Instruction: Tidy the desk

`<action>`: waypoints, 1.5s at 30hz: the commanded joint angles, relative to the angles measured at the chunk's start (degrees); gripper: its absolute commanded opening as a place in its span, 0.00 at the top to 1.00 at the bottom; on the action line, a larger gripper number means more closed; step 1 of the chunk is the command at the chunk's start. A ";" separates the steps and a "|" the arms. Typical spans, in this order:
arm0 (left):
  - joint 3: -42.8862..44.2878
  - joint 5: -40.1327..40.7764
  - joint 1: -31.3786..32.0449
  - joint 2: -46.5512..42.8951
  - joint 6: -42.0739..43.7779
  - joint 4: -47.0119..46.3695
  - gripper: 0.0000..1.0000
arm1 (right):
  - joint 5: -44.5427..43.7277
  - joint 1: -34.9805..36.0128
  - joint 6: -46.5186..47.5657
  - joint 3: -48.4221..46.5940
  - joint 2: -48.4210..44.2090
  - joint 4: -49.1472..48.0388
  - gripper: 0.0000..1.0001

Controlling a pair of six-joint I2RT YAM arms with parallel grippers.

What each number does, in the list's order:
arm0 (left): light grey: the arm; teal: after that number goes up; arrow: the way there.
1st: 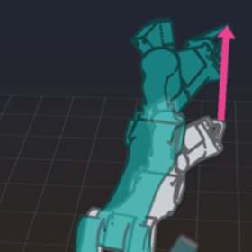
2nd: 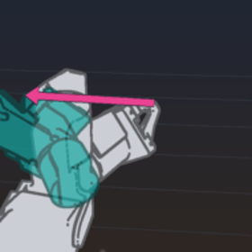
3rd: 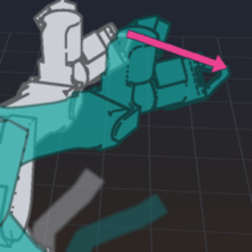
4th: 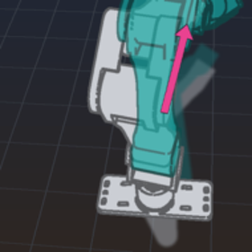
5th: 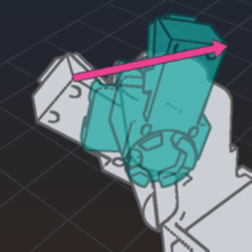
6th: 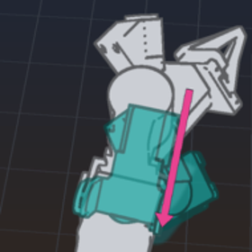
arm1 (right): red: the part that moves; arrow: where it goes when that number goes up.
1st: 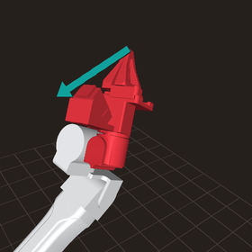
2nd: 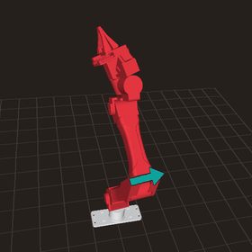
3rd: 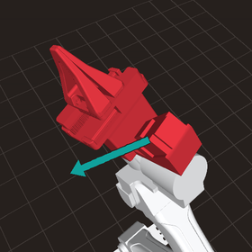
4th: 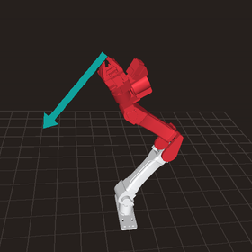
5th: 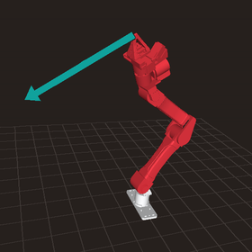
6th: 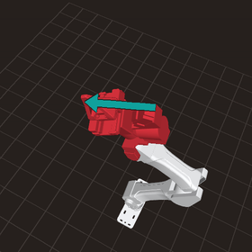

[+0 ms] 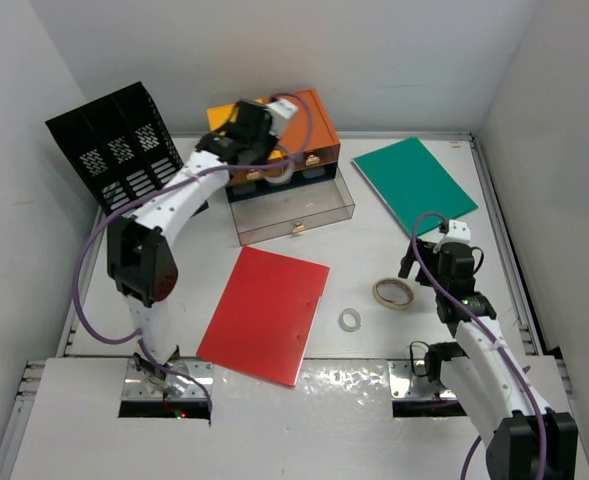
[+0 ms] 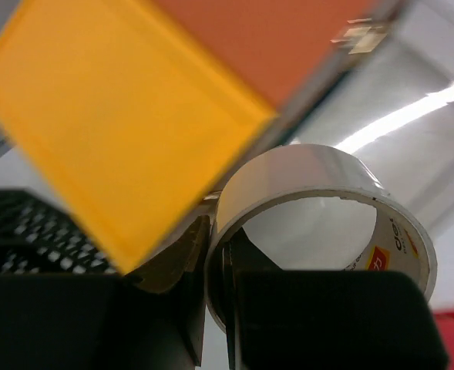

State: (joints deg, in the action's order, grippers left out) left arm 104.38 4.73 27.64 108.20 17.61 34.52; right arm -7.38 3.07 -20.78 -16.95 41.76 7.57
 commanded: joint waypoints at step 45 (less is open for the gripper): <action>-19.66 4.68 -5.84 0.96 3.49 -11.85 0.56 | 2.02 -0.35 -2.78 2.54 11.93 -2.91 0.57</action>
State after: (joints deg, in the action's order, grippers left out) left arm 81.32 11.27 21.78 113.86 22.50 21.85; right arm -3.53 3.07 -22.72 -13.93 52.34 7.53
